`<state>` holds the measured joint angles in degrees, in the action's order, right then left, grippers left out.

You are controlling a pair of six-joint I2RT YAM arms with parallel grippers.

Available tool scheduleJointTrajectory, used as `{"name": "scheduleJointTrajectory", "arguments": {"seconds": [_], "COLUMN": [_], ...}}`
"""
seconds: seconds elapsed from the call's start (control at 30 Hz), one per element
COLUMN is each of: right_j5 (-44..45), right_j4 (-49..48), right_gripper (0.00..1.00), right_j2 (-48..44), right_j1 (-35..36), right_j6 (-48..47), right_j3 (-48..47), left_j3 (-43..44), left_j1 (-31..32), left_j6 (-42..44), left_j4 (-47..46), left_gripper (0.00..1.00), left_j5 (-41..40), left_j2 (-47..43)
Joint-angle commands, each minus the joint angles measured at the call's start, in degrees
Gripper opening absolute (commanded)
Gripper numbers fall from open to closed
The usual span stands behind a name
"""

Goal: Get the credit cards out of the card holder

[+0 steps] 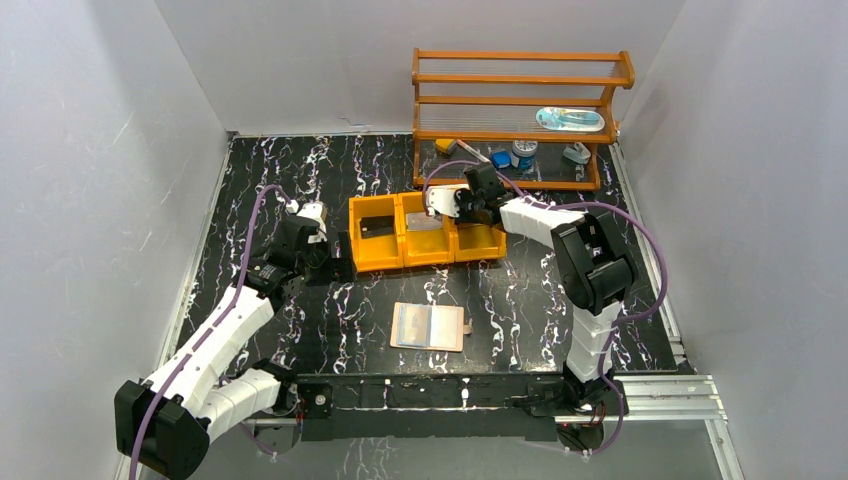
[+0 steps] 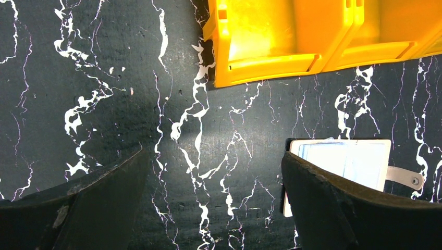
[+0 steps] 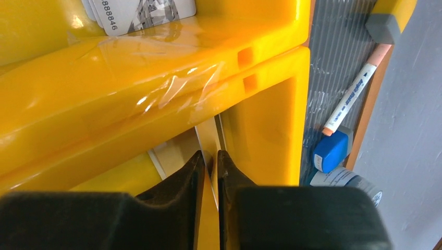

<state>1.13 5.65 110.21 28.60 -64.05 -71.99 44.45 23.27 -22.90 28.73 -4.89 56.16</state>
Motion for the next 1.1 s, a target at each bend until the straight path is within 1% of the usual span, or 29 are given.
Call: {"name": "scheduleJointTrajectory", "arguments": {"seconds": [0.0, 0.13, 0.17, 0.33, 0.47, 0.63, 0.87, 1.07], "right_j5": [-1.2, -1.7, -1.8, -1.5, -1.3, -1.3, -2.0, -2.0], "right_j4": [0.7, 1.7, 1.6, 1.2, 0.9, 1.6, 2.0, 2.0], "right_gripper": [0.27, 0.39, 0.4, 0.45, 0.46, 0.5, 0.6, 0.61], "right_j2": [-0.5, -0.8, -0.9, -0.8, -0.4, -0.3, -0.2, 0.5], "right_j1": [-0.3, -0.2, -0.2, -0.2, -0.2, -0.2, -0.5, -0.6], "right_j6": [-0.5, 1.0, 1.4, 3.8, 5.6, 6.0, 8.6, 11.5], "right_j3": [-1.0, -1.4, -1.4, -1.3, -1.3, -1.2, -1.9, -3.3], "left_j3": [-0.3, -0.3, -0.3, -0.3, -0.3, -0.4, -0.3, -0.3], "left_j1": [-0.1, -0.2, -0.2, -0.2, -0.2, -0.1, -0.1, -0.2], "left_j6": [0.8, 0.8, 0.8, 0.9, 0.9, 0.9, 1.2, 1.3], "left_j4": [-0.3, -0.4, -0.4, -0.4, -0.4, -0.5, -0.5, -0.4], "left_gripper": [0.98, 0.98, 0.98, 0.98, 0.98, 0.98, 0.98, 0.98], "left_j5": [0.8, 1.0, 1.0, 1.1, 1.3, 1.3, 1.8, 2.1], "left_j2": [-0.4, -0.1, -0.2, 0.0, 0.0, 0.0, 0.4, 0.5]}}
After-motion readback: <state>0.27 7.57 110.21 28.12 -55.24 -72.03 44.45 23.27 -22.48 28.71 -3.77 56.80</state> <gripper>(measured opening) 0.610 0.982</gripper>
